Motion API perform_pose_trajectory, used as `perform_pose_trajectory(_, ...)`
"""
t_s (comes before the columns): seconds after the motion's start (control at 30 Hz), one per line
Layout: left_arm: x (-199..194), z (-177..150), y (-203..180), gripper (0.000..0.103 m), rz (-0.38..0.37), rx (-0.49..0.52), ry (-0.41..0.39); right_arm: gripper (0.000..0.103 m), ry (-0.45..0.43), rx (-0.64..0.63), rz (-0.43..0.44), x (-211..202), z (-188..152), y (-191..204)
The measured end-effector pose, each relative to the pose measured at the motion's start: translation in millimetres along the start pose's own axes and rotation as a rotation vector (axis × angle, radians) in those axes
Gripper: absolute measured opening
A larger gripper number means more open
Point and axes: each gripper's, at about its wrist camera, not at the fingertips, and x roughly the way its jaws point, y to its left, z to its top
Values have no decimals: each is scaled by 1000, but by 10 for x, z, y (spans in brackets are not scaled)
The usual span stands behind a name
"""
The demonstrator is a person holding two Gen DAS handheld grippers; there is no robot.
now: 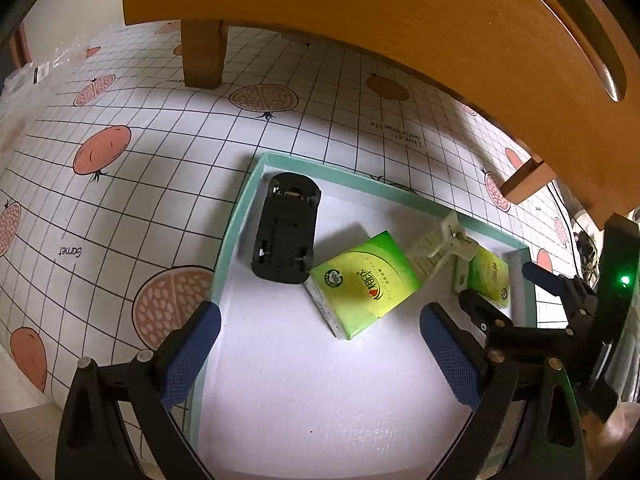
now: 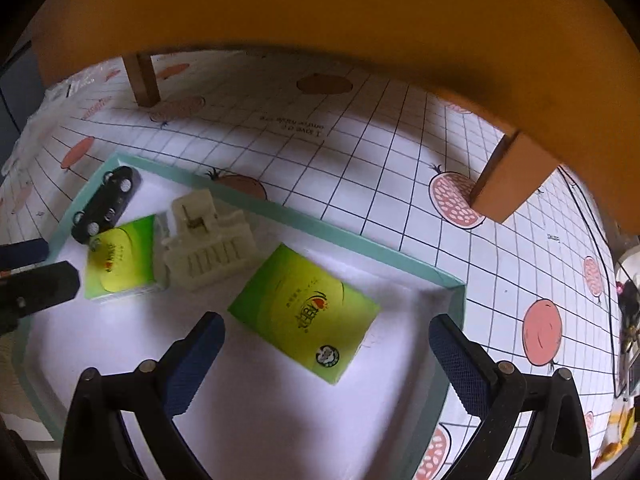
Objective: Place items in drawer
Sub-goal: 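Move both open tools down toward the black car and green tissue pack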
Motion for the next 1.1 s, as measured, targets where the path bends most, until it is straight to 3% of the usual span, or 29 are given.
perform_pose_trajectory(0.27,-11,3,11,100,-10,-9,-1,103,6,-22,18,114,74,-9)
perform_pose_trajectory(0.7,-30,32,70,100,-49,-53,-8,103,98,-22,80,133,-36,110)
perform_pose_trajectory(0.83,-33,37,85,100,-59,-64,-10,102,132,18,146,83,-64,107)
perform_pose_trajectory(0.93,-33,36,89,100,-61,-66,-12,102,100,26,153,0,-42,86)
perform_pose_trajectory(1.1,-35,24,84,100,-55,-58,-13,102,23,10,86,-2,23,53)
